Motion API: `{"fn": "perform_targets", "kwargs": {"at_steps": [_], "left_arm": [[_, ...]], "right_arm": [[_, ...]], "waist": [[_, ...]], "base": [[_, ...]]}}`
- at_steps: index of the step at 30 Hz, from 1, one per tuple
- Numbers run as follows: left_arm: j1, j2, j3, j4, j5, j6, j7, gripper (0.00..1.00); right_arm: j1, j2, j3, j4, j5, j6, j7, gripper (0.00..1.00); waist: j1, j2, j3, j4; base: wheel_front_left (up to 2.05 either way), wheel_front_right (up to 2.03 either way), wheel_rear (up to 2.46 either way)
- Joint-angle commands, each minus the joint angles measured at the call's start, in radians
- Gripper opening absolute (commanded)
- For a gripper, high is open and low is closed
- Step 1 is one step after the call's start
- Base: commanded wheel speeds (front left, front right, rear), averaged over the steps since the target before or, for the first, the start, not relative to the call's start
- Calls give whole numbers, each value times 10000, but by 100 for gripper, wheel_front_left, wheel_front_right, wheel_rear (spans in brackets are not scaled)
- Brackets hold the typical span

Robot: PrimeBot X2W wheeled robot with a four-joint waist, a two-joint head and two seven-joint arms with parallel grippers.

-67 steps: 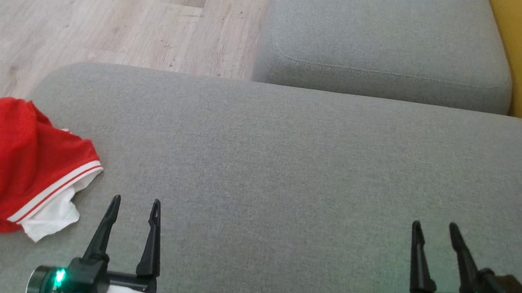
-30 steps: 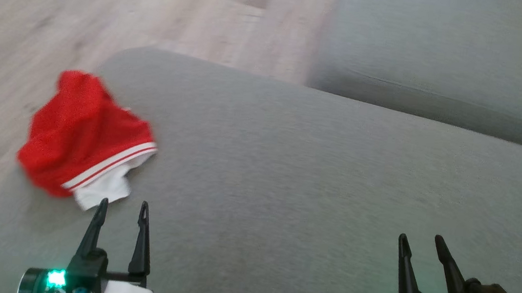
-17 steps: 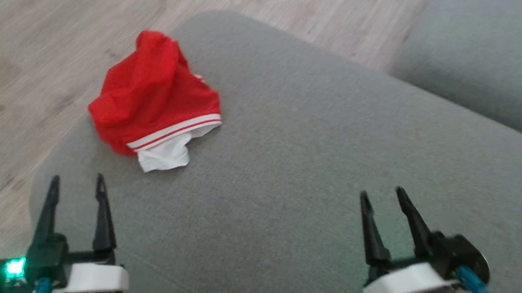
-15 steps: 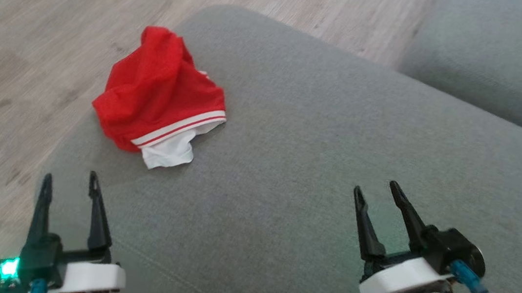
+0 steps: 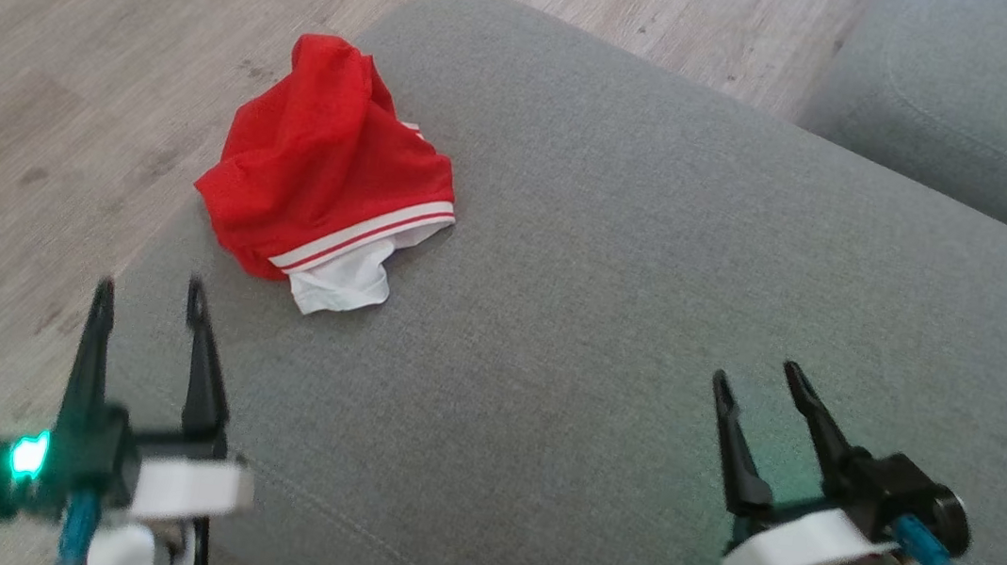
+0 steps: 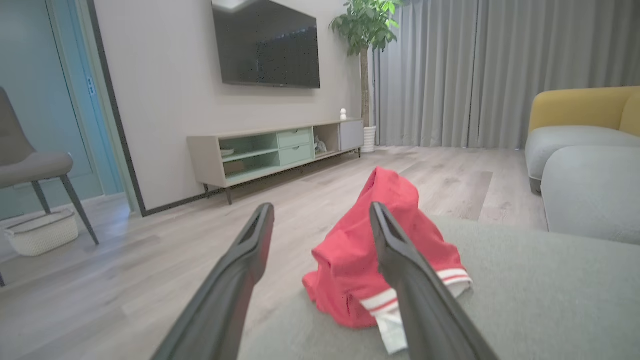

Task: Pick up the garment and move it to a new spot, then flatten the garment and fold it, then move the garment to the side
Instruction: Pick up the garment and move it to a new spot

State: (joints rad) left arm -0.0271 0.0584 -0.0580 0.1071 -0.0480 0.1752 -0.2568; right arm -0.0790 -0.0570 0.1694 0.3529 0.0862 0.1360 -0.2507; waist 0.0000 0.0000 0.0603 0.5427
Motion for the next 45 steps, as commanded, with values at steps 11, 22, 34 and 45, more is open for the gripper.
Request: {"fn": "perform_targets", "kwargs": {"at_steps": [11,22,34,45], "left_arm": [[-4575,156,-145,1661,-172,-1268,-49,100],[-8568,523,366,7152,-908,-1453,2191,100],[-9422,1294,388,9643,-797,-903,1603,0],[-10425,1552,-216,8892,-669,-2135,481,0]], "right_arm": [[227,-1646,-702,-1297,-615,-53,-111,100],[70,-3140,-1257,-2332,-658,-53,-111,100],[-628,-2956,-1176,-2454,-599,-53,-111,100],[-844,-1464,-871,-1902,-469,-53,-111,100]], "waist": [[0,0,1583,-84],[0,0,3584,-842],[0,0,4080,-1688],[0,0,2018,-3276]], "base": [[0,0,0],[0,0,0],[0,0,0],[0,0,0]]}}
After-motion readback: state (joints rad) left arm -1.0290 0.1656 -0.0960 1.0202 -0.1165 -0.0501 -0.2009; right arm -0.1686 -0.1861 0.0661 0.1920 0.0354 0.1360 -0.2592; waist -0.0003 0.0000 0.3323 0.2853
